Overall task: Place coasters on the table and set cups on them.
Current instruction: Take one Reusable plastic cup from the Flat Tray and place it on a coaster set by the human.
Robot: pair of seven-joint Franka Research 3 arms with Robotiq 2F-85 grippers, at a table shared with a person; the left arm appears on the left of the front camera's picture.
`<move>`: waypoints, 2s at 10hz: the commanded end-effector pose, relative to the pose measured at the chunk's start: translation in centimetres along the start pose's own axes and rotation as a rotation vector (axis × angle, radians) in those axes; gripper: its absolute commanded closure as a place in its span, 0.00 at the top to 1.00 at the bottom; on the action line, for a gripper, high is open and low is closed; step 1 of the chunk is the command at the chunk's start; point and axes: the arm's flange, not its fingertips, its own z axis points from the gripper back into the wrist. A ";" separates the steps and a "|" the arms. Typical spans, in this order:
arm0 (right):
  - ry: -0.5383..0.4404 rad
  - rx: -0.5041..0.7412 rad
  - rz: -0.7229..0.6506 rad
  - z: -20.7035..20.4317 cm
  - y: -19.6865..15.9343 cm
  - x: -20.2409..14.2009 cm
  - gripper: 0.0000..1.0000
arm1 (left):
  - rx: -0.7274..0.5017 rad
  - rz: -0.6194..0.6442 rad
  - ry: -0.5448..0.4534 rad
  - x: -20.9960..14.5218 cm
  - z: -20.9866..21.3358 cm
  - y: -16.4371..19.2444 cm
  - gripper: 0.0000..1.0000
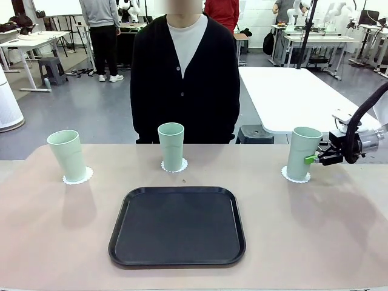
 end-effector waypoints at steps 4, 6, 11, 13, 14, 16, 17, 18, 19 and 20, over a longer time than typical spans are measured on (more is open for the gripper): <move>-0.027 -0.006 0.003 0.3 -1.0 0.0 0.84 | 0.001 0.004 -0.009 0.0 0.1 -0.2 1.00; -0.024 0.000 0.000 0.1 -0.9 -0.2 0.84 | 0.001 0.004 -0.009 0.0 0.1 -0.2 1.00; -0.017 0.019 -0.015 -0.4 -0.9 -1.1 0.84 | 0.001 0.004 -0.009 0.0 0.1 -0.2 1.00; -0.011 0.017 -0.007 -0.6 -1.0 -1.1 0.84 | 0.001 0.004 -0.009 0.0 0.1 -0.2 1.00; -0.009 0.014 -0.008 -0.6 -1.0 -1.1 0.84 | 0.001 0.004 -0.009 0.0 0.1 -0.2 1.00; 0.006 0.020 -0.013 -0.6 -1.0 -1.2 1.00 | 0.001 0.004 -0.009 0.0 0.1 -0.2 1.00; 0.014 0.015 -0.017 -0.6 -1.0 -1.2 1.00 | 0.001 0.004 -0.009 0.0 0.1 -0.2 1.00; 0.023 0.012 -0.021 -0.6 -1.0 -1.2 1.00 | 0.001 0.004 -0.009 0.0 0.1 -0.2 1.00; 0.032 0.015 -0.041 -0.6 -1.0 -1.2 1.00 | 0.001 0.004 -0.009 0.0 0.1 -0.2 1.00; 0.047 0.022 -0.056 -0.5 -1.0 -1.3 1.00 | 0.001 0.004 -0.009 0.0 0.1 -0.2 1.00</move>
